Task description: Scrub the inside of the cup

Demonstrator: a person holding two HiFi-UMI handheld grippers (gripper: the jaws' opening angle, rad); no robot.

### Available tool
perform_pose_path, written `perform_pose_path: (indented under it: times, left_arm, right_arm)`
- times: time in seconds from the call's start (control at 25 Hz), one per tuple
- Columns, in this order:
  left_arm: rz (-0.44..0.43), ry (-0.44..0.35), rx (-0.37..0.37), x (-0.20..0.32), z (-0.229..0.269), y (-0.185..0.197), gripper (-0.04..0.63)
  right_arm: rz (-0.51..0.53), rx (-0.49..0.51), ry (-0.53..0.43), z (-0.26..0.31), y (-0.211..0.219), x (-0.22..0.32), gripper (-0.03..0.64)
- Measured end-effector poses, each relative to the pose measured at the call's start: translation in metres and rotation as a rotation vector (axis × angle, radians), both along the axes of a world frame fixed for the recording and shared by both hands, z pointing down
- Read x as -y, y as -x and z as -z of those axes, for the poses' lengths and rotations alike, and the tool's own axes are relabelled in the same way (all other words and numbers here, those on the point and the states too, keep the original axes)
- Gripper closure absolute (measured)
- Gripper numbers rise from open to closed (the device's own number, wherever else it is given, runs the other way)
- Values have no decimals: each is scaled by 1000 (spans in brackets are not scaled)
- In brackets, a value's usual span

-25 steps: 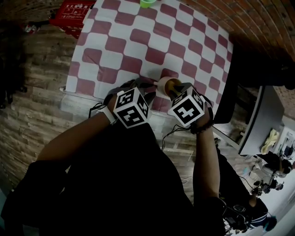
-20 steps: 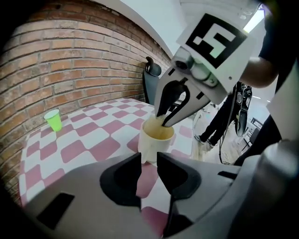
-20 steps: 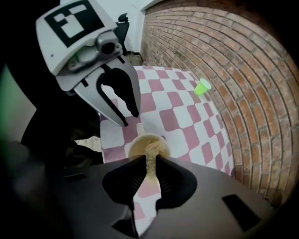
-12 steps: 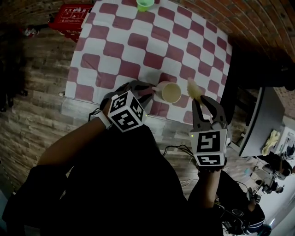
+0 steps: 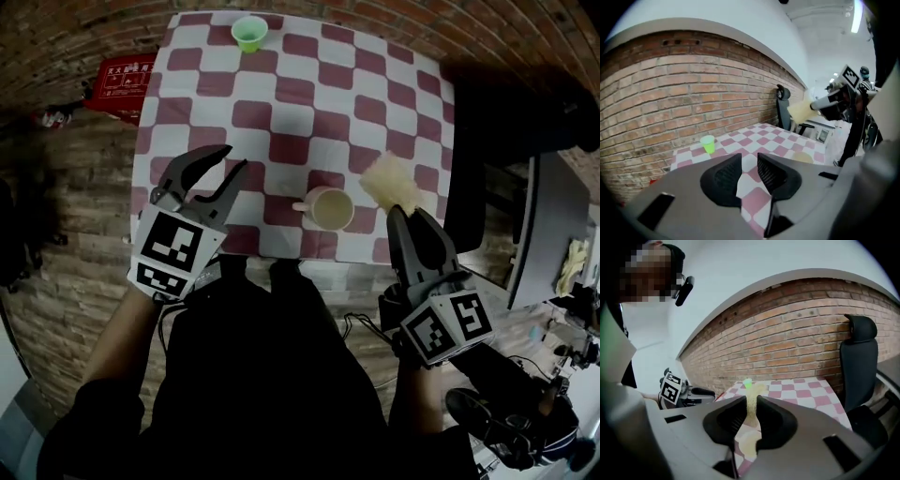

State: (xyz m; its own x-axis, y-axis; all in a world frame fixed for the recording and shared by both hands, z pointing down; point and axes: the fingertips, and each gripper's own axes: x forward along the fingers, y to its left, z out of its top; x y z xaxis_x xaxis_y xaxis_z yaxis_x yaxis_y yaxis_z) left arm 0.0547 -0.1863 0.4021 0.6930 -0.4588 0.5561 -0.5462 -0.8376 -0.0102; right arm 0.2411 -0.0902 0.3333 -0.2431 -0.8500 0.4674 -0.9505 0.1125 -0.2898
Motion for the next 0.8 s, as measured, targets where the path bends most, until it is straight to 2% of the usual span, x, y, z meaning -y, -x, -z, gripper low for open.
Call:
perform_pose_path:
  times: [0.16, 0.24, 0.36, 0.56, 0.8]
  left_arm:
    - [95, -9, -135, 16, 56, 10, 482]
    - [105, -2, -214, 13, 79, -1, 482]
    - [80, -49, -293, 3, 109, -25, 482]
    - [10, -71, -280, -18, 126, -48, 482]
    - [36, -70, -280, -16, 128, -47, 482]
  right_arm:
    - [-27, 84, -70, 13, 0, -2, 546]
    - [-38, 96, -110, 22, -3, -4, 546]
    - [-46, 99, -174, 37, -4, -6, 546]
    - [-24, 123, -220, 49, 3, -13, 546]
    - [-4, 101, -233, 52, 3, -17, 546]
